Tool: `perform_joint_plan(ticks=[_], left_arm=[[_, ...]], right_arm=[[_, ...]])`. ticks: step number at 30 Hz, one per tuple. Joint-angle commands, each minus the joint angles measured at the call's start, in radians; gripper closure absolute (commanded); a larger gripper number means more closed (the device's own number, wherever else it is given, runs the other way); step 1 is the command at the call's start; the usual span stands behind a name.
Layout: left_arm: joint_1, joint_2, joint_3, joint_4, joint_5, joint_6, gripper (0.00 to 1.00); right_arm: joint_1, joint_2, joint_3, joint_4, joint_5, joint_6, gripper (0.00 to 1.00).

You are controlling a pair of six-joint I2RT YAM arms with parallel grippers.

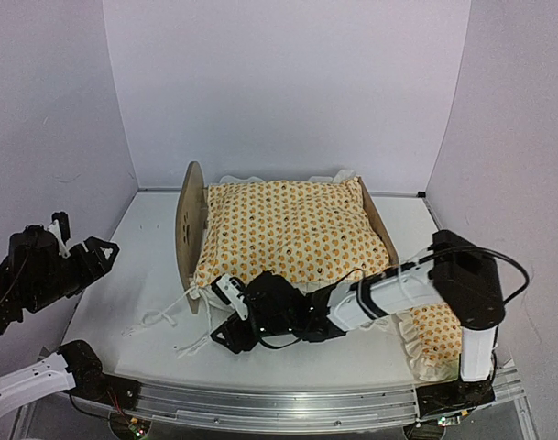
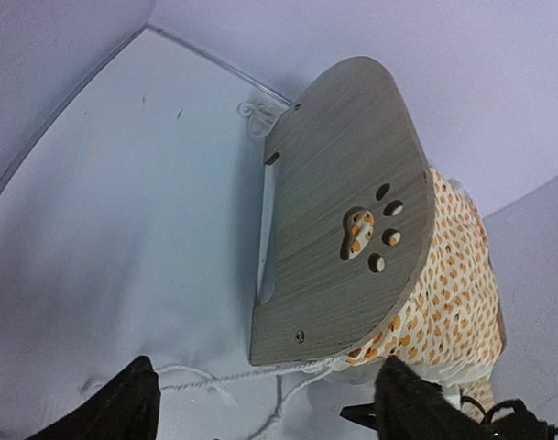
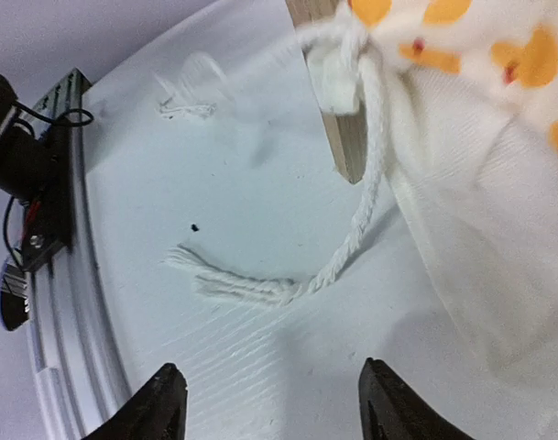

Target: Set up the pet bed

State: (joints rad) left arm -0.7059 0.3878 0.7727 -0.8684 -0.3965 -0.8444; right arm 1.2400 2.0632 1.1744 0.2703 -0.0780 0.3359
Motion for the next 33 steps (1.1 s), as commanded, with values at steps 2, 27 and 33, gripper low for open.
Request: perform_joint_plan(ticks=[2, 27, 33], left_arm=[[0.005, 0.047, 0.115, -0.092, -0.052, -0.072, 0.08], [0.005, 0.450, -0.124, 0.720, 0.335, 0.158, 0.21], [0.005, 0.502, -0.124, 0.755, 0.352, 0.178, 0.26]], right_arm=[[-0.021, -0.251, -0.089, -0.127, 0.010, -0.059, 0.30], [-0.004, 0.098, 0.036, 0.418, 0.438, -1.212, 0.48], [-0.004, 0.174, 0.064, 0.524, 0.488, -1.225, 0.41]])
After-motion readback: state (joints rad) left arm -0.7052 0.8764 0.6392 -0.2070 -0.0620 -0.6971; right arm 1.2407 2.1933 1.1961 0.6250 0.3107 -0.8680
